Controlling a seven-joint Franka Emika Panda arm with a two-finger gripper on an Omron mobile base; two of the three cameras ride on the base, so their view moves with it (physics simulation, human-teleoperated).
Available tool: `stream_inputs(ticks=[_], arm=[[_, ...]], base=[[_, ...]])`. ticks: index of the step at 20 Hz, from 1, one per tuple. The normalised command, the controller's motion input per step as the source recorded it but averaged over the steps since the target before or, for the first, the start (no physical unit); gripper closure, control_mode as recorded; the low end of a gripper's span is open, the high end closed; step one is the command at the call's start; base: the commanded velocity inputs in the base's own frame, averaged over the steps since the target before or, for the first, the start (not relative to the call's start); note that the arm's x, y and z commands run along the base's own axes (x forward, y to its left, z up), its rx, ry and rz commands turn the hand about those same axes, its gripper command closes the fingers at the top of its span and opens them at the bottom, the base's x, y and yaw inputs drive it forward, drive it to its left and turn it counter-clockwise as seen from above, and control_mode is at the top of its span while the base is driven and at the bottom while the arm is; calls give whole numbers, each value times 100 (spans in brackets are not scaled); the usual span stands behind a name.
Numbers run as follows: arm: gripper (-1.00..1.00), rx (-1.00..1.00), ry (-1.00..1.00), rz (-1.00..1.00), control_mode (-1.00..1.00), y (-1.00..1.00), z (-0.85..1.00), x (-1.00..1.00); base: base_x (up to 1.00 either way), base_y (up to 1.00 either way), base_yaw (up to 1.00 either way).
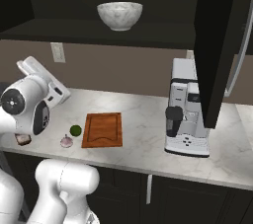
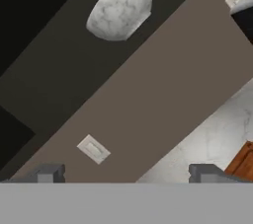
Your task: Open the cabinet. Place the bowl and condiment on the counter. Then place the lime and garlic on the cutting board.
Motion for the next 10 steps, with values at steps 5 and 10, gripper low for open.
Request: stream_inputs(ticks=[5, 10], arm=[[-100, 9, 3, 0, -100, -23, 33, -31], [-100, 11, 2, 0, -100, -22, 32, -13]], base=[[0, 0, 0], [0, 0, 0]])
